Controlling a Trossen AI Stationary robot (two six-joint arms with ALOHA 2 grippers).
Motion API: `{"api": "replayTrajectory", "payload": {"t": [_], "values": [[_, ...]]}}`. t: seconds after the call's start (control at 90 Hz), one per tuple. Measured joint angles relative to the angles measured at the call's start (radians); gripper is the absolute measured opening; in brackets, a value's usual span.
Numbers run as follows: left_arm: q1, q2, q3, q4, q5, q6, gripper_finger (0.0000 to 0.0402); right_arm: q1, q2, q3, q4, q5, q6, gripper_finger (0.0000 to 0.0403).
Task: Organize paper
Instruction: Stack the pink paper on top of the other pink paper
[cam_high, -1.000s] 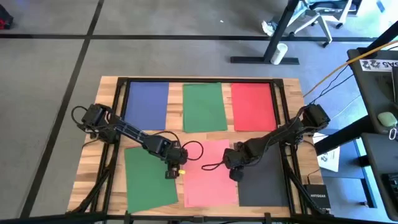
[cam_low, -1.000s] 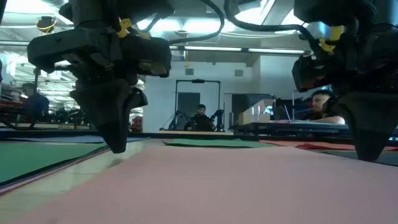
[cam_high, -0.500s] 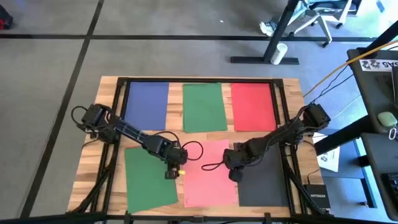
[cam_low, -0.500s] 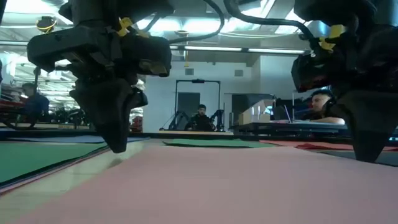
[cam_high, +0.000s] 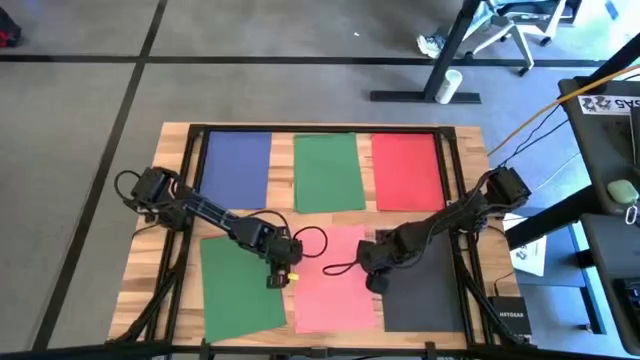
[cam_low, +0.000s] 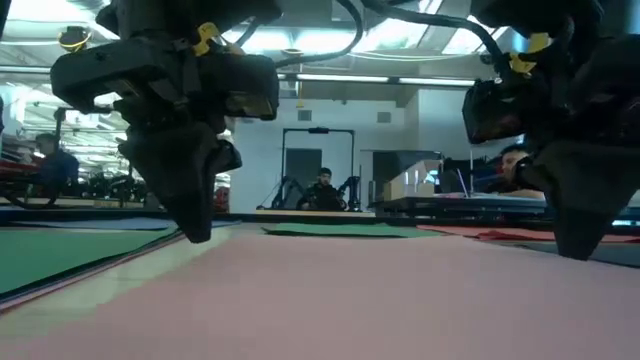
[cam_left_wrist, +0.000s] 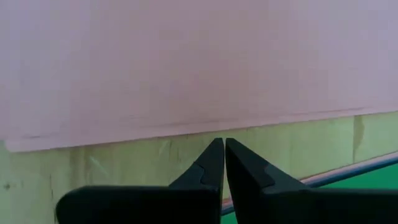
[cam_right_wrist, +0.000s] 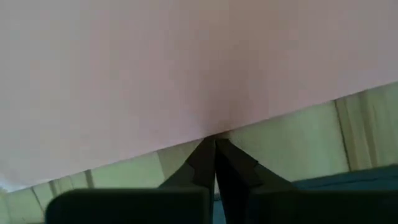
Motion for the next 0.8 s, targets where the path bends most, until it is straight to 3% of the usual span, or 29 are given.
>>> {"api": "replayTrajectory", "payload": {"t": [0.222,0.8], "values": [[0.007,0.063,0.004,0.021,0.008,0.006,0.0000,0.000,0.000,0.000,-0.002,0.001,0.000,0.0000],[0.032,0.065,0.002,0.027,-0.002,0.021,0.0000,0.000,0.000,0.001,0.000,0.008,-0.008,0.0000]]}}
